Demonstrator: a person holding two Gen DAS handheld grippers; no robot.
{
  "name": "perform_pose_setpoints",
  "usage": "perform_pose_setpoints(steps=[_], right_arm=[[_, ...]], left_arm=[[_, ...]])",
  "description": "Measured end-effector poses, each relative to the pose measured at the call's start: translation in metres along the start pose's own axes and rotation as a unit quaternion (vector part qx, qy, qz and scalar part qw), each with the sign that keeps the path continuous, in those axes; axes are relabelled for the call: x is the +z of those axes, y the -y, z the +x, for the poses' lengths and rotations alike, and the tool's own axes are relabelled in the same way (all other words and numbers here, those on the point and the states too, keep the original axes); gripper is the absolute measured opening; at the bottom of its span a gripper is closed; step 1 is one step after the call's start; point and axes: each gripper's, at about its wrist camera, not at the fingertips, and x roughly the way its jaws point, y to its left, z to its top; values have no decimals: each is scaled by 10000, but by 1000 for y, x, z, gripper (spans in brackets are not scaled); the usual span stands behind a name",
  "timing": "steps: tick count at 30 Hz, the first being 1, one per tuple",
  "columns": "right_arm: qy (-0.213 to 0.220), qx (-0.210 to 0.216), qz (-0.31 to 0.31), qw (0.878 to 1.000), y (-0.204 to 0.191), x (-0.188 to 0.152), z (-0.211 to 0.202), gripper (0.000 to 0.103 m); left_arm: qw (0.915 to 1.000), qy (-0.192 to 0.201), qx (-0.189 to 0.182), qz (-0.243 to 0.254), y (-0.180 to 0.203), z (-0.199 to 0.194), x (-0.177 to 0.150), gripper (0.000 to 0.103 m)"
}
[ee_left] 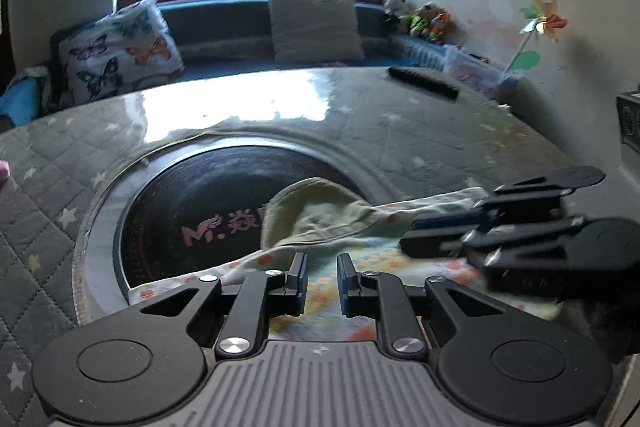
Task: Fold clothes
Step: 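Lower the folded shirt onto the table and open both grippers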
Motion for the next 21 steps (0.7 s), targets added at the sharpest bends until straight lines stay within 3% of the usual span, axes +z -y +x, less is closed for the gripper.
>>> perform_pose_setpoints(steps=[9, 21], right_arm=[[-128, 135, -591, 9981, -41, -24, -17, 16], [98, -14, -560, 9984, -65, -61, -47, 16]], left_arm=[[9995, 53, -209, 242, 19, -15, -21, 18], [9989, 155, -107, 430, 32, -36, -64, 18]])
